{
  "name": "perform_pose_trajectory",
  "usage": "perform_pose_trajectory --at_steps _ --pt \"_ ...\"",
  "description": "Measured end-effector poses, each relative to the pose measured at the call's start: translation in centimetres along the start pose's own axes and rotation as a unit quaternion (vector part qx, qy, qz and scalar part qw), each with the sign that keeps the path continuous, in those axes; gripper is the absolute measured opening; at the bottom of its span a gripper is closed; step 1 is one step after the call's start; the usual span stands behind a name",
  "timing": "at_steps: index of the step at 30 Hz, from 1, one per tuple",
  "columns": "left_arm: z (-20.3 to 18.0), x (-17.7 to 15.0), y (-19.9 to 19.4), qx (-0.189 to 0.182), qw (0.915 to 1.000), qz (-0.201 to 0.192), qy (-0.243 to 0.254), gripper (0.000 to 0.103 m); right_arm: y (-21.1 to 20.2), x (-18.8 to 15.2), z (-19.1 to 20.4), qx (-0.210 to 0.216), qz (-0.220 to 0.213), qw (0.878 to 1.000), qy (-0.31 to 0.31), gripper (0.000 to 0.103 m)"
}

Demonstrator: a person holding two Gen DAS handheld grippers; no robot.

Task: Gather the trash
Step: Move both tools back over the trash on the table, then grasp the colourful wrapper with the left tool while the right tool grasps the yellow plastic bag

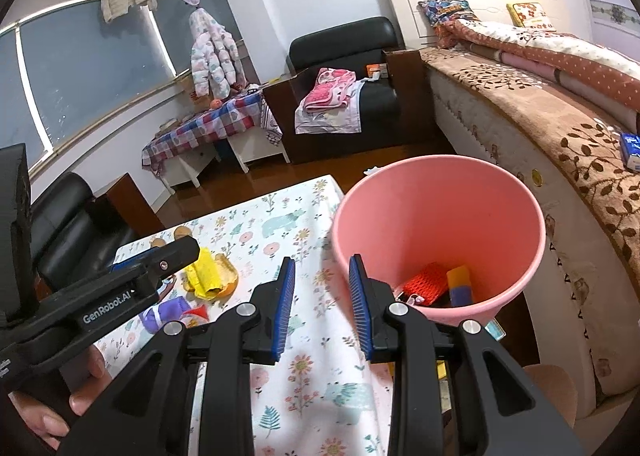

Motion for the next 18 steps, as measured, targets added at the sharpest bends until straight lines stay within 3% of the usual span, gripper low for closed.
perform_pose_trajectory --at_steps 18 --pt "5.5 -1.6 -1.3 0.046 0.9984 -0.004 -0.034 0.049 0.5 -1.6 5.2 0.0 0.008 0.998 -0.054 0.028"
Point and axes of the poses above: each gripper's, at about its wrist camera, not at the fingertips, and y roughly the way its jaws point, z to its left, x to its top, the point moved 6 cm from there along y, roughly the way its jaws point, and after that the axes turned 5 degrees about y, right-handed, at the moved point
